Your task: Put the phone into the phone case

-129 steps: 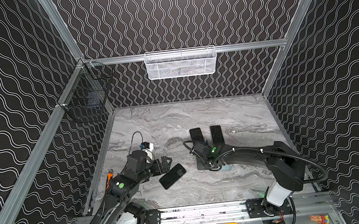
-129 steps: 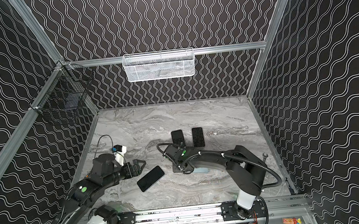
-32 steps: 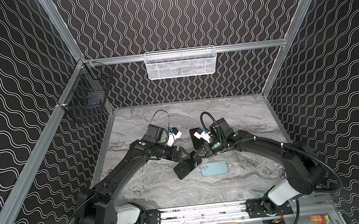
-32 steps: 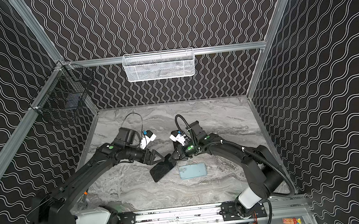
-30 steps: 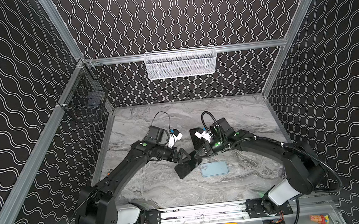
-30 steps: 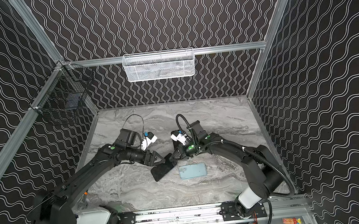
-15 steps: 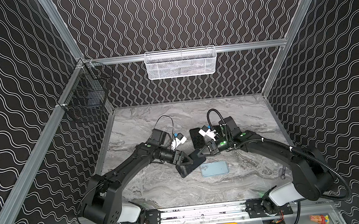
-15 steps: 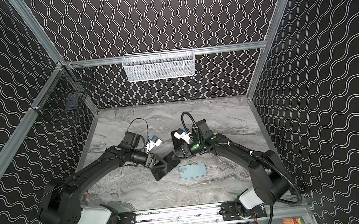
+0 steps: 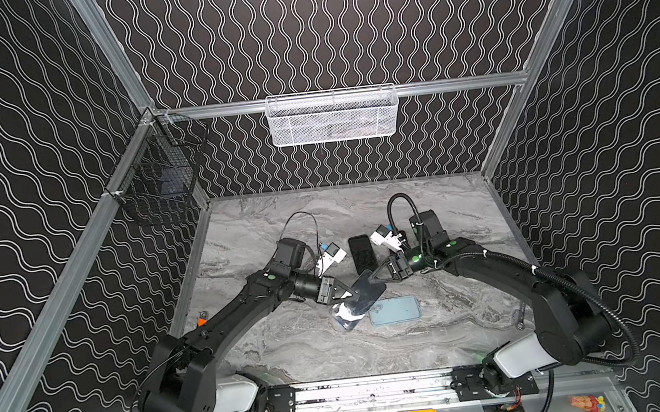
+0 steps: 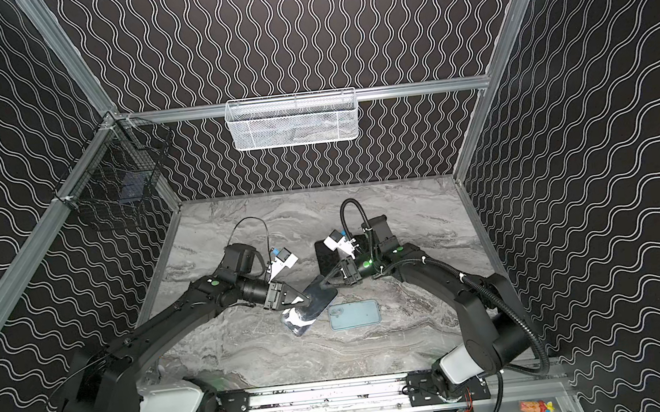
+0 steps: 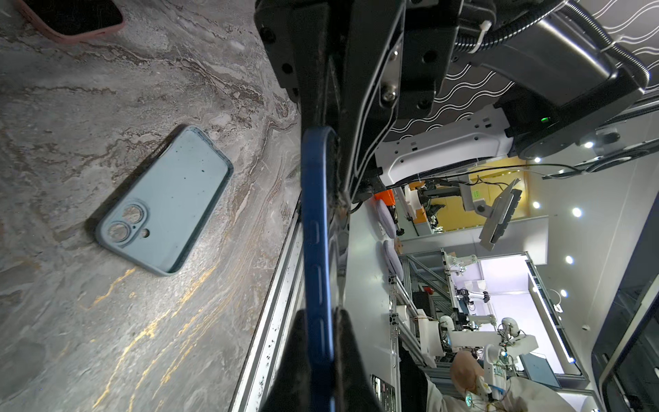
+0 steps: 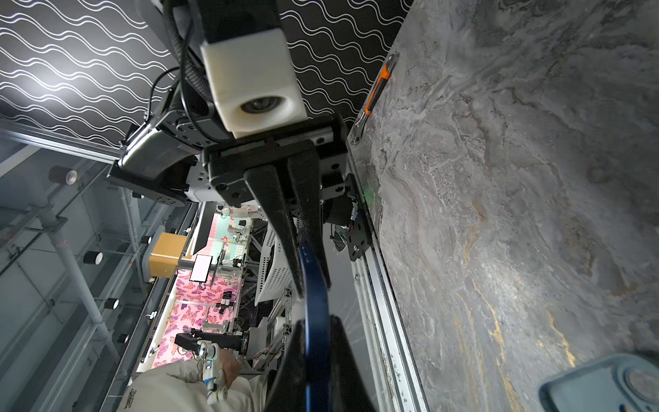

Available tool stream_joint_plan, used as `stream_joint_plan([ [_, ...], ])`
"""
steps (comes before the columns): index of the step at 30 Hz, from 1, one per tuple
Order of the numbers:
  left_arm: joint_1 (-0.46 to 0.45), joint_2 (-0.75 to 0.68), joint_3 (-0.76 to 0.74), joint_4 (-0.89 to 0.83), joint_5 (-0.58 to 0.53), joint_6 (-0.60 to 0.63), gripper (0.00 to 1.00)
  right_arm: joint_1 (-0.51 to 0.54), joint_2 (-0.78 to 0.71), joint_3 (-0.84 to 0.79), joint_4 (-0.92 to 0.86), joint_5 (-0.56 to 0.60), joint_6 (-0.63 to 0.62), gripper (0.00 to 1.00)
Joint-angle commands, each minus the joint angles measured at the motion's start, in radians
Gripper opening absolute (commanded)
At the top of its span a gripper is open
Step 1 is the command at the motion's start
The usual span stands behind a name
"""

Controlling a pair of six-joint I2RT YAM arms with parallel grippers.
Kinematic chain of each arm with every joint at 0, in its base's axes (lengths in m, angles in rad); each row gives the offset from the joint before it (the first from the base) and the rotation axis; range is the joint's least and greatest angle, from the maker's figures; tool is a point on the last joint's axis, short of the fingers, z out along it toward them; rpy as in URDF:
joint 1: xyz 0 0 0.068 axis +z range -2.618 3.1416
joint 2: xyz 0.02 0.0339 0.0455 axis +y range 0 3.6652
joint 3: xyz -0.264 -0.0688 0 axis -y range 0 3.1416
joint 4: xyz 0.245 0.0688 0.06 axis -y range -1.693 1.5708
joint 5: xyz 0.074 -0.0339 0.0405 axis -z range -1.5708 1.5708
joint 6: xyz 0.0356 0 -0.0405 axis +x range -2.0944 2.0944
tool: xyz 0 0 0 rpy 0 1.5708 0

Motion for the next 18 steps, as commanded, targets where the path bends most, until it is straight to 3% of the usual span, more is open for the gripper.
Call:
stream_joint_plan([
  [1,-0.011,-0.01,-0.022,0.077,0.013,-0.058,0.0,-0.034,0.015,0.006,0.031,0.116,0.073,0.25],
  [7,-0.011,-0.038,-0.063,0.227,-0.058,-0.228,0.0,-0.091,-0.007,0.017,0.03,0.152,0.072,0.6],
  [9,-0.011,-0.057,-0.07,0.295,-0.119,-0.309,0.0,-0.113,-0.038,0.01,0.039,0.191,0.09,0.66],
  [14,-0.016,-0.114,-0.126,0.576,-0.411,-0.597,0.0,-0.138,-0.215,-0.091,0.096,0.396,0.193,0.73],
  [18,-0.044,-0.094,-0.192,0.859,-0.671,-0.848,0.0,-0.133,-0.437,-0.312,0.356,0.541,0.418,0.71],
])
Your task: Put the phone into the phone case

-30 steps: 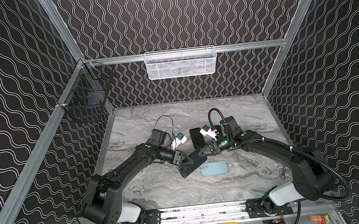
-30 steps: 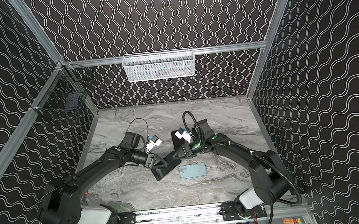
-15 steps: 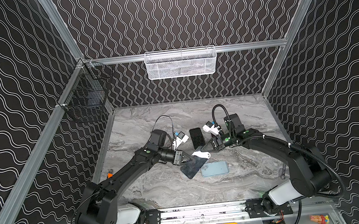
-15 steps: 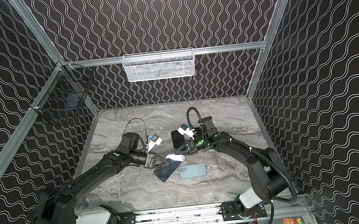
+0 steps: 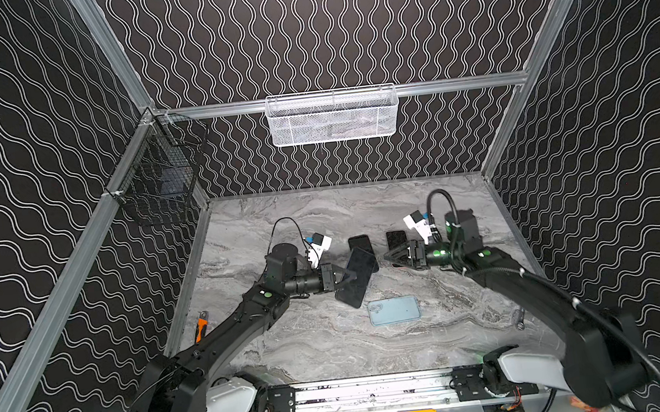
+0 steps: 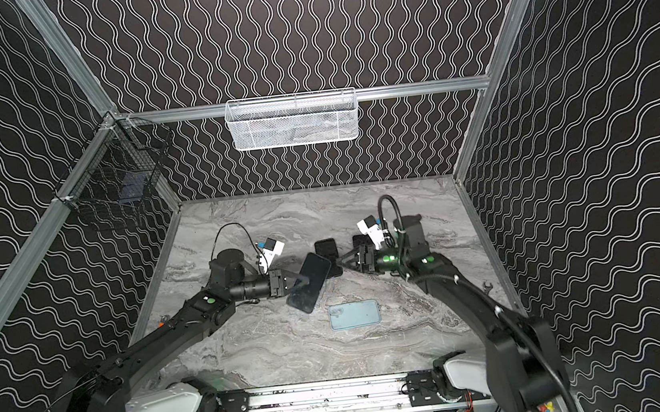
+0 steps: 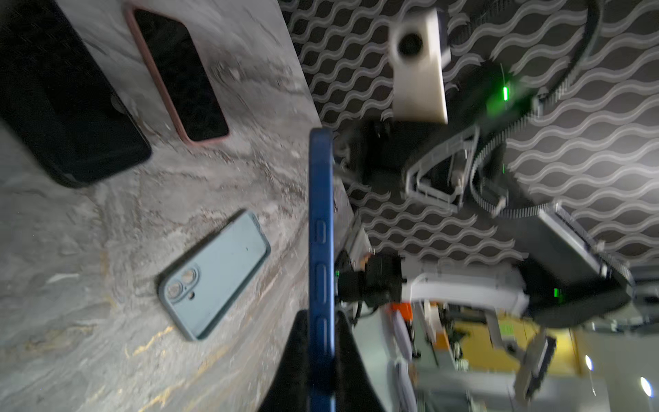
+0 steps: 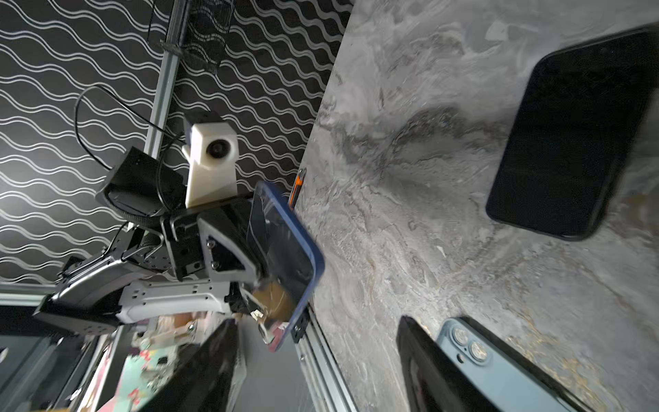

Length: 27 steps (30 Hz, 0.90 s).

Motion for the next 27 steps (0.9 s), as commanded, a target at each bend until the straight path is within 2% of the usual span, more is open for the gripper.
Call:
stream_joint_plan([
  [1,-0.028,0.028,-0.022,0.366,-0.294,-0.289,0.0,0.005,-0.145,-0.158,0.294,0.185,0.248,0.71],
  [3,-0.068,0.06,0.0,0.444,-0.367,-0.315,0.0,0.014,-0.238,-0.276,0.465,0.243,0.376,0.71],
  [6,-0.139,0.081,0.046,0.449,-0.481,-0.344,0.0,0.053,-0.353,-0.396,0.626,0.382,0.511,0.73],
  [10,-0.218,0.098,0.075,0.444,-0.589,-0.387,0.0,0.177,-0.427,-0.465,0.742,0.574,0.57,0.74],
  [13,-0.256,0.121,0.091,0.459,-0.618,-0.4,0.0,0.262,-0.416,-0.457,0.79,0.644,0.57,0.74],
  [16,-0.285,0.158,0.105,0.505,-0.616,-0.414,0.0,0.309,-0.358,-0.47,0.917,0.66,0.59,0.75],
  [21,-0.326,0.186,0.104,0.565,-0.633,-0.423,0.0,0.33,-0.239,-0.489,1.119,0.642,0.648,0.71],
  [24,-0.337,0.177,0.104,0.555,-0.645,-0.415,0.0,0.331,-0.204,-0.493,1.171,0.645,0.659,0.68],
  [27,-0.344,0.158,0.098,0.537,-0.665,-0.4,0.0,0.33,-0.207,-0.468,1.119,0.645,0.637,0.62],
])
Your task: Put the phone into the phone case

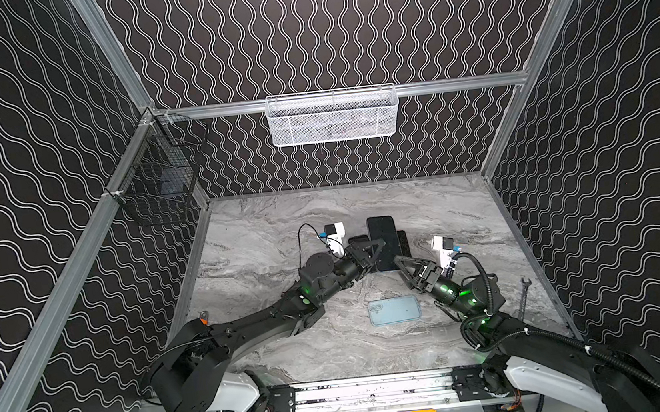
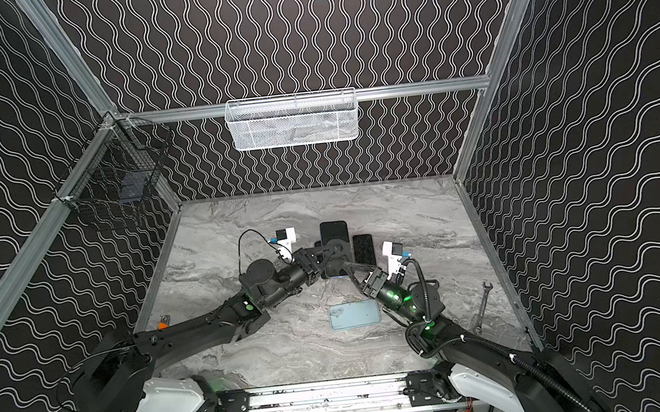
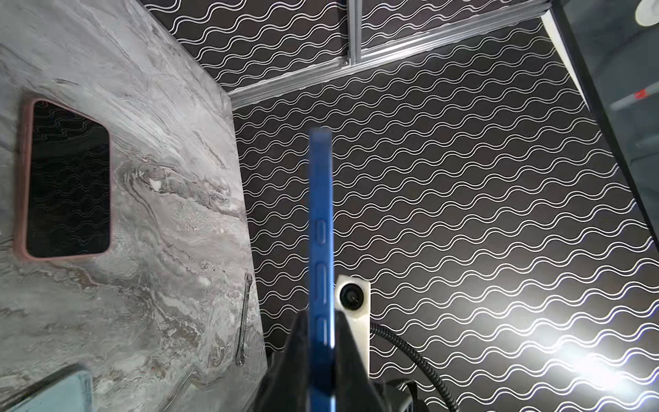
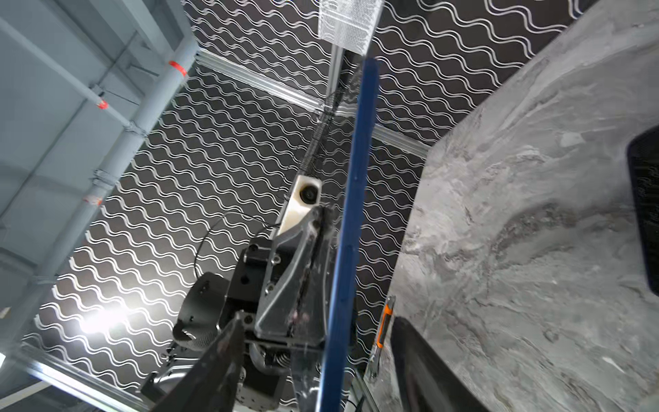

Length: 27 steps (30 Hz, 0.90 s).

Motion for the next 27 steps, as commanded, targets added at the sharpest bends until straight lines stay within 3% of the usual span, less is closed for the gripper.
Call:
stream_joint_plan([
  [1,-0.008,-0.021,0.003,0.067,-0.043,0.02,0.0,0.001,-0.006,0.028,0.054,0.015,0.001,0.59],
  [6,-0.017,-0.021,0.006,0.056,-0.051,0.038,0.0,0.0,-0.043,0.062,-0.053,0.039,-0.026,0.39],
  [17,-0.032,0.054,0.047,0.093,-0.007,0.053,0.0,-0.016,-0.031,0.092,-0.063,0.045,-0.036,0.08],
  [18,-0.032,0.057,0.047,0.102,-0.006,0.056,0.03,-0.022,-0.031,0.094,-0.062,0.038,-0.036,0.07],
  [20,-0.033,0.053,0.048,0.106,-0.002,0.079,0.19,-0.04,-0.046,0.101,-0.093,0.013,-0.032,0.05],
  [22,-0.026,0.03,0.044,0.09,-0.003,0.118,0.42,-0.068,-0.079,0.111,-0.157,-0.017,-0.036,0.04],
  [27,0.077,-0.081,0.104,-0.179,0.143,0.33,0.71,-0.205,-0.194,0.237,-0.567,-0.203,-0.169,0.01],
])
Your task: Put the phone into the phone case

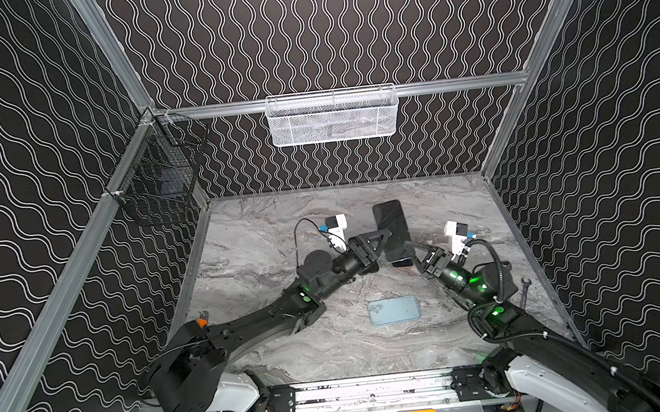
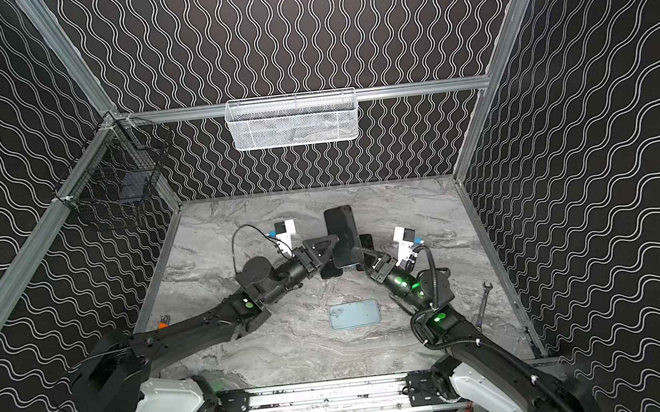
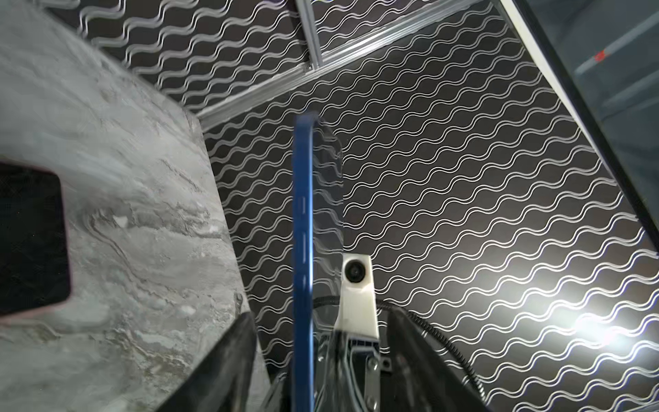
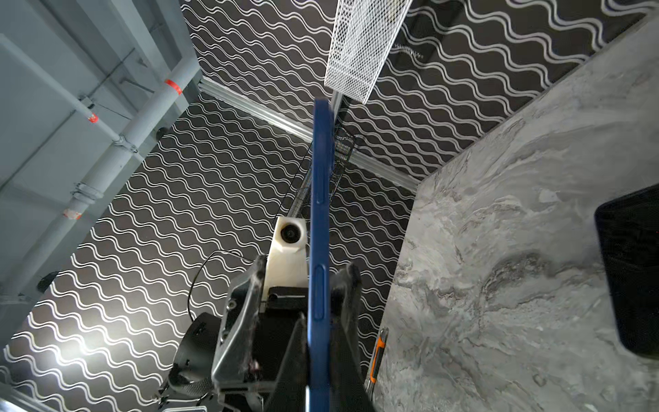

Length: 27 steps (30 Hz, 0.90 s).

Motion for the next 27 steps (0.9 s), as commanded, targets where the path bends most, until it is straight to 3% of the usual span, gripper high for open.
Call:
stream_joint_plan([
  [1,0.092,-0.067,0.066,-0.263,0.17,0.224,0.77,-0.084,-0.037,0.123,-0.345,-0.2,-0.157,0.0],
  [3,0.183,-0.109,0.162,-0.573,0.277,0.389,0.82,-0.12,-0.019,0.244,-0.627,-0.27,-0.309,0.0],
  [5,0.277,-0.127,0.243,-0.828,0.361,0.561,0.89,-0.125,0.012,0.32,-0.794,-0.343,-0.446,0.0],
  [8,0.374,-0.115,0.299,-0.988,0.512,0.684,0.91,-0.128,0.07,0.362,-0.924,-0.444,-0.572,0.0],
  [10,0.383,-0.084,0.304,-1.006,0.626,0.738,0.92,-0.129,0.113,0.353,-0.943,-0.503,-0.621,0.0],
  [12,0.382,-0.039,0.311,-1.063,0.667,0.803,0.93,-0.129,0.153,0.344,-0.958,-0.556,-0.665,0.0],
  [17,0.39,0.085,0.269,-1.019,0.829,0.81,0.92,-0.13,0.21,0.317,-0.93,-0.671,-0.708,0.0],
  [21,0.389,0.127,0.271,-1.08,0.838,0.871,0.92,-0.129,0.218,0.3,-0.875,-0.765,-0.702,0.0],
  [27,0.373,0.155,0.252,-1.067,1.0,0.878,0.86,-0.13,0.229,0.257,-0.743,-0.805,-0.63,0.0],
])
